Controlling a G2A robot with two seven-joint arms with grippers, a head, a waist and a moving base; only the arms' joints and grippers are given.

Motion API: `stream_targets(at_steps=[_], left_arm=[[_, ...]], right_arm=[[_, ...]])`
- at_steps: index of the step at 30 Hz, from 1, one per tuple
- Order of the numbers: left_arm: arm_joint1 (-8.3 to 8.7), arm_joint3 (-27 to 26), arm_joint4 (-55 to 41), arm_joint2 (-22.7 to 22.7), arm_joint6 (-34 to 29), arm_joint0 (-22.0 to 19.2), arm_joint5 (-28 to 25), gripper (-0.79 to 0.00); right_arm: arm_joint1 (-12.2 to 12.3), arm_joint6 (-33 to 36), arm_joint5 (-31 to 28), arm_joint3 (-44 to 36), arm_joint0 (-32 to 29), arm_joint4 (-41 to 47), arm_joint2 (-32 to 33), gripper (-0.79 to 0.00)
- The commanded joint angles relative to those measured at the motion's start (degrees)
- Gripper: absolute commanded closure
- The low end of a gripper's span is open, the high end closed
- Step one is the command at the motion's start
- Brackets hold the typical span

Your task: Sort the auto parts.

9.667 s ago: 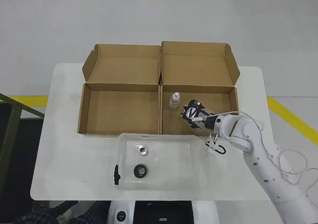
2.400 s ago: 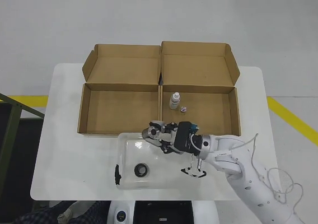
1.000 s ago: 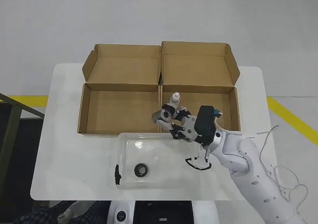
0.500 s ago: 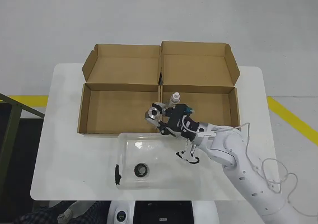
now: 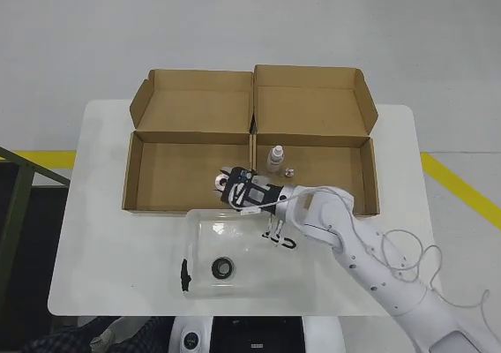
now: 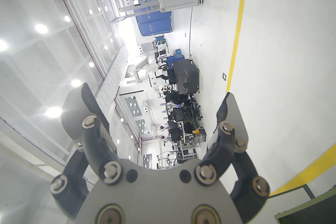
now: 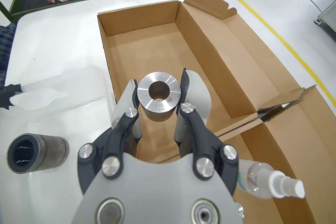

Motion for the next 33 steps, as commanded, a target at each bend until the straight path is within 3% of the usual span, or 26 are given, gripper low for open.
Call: stream_targets(at_steps=[1, 20, 27, 33], left_arm=[[0.00, 0.00, 0.00, 0.00, 0.00, 0.00, 0.00, -0.785], [0.00, 0.00, 0.00, 0.00, 0.00, 0.00, 0.00, -0.785], [0.00, 0.00, 0.00, 0.00, 0.00, 0.00, 0.00, -0.785], [0.00, 0.00, 0.00, 0.00, 0.00, 0.00, 0.00, -0.785]], right_arm=[[-0.41, 1.63, -0.21, 1.23, 1.44, -0.40, -0.88, 0.000], [-2.49, 10.24, -7.29, 10.28, 8.11, 5.85, -2.94, 0.000], [-2.68, 12.31, -8.51, 10.58, 8.56, 5.62, -3.21, -0.175], [-2.85, 13.24, -9.11, 10.49, 8.57, 4.98, -3.62, -0.191]])
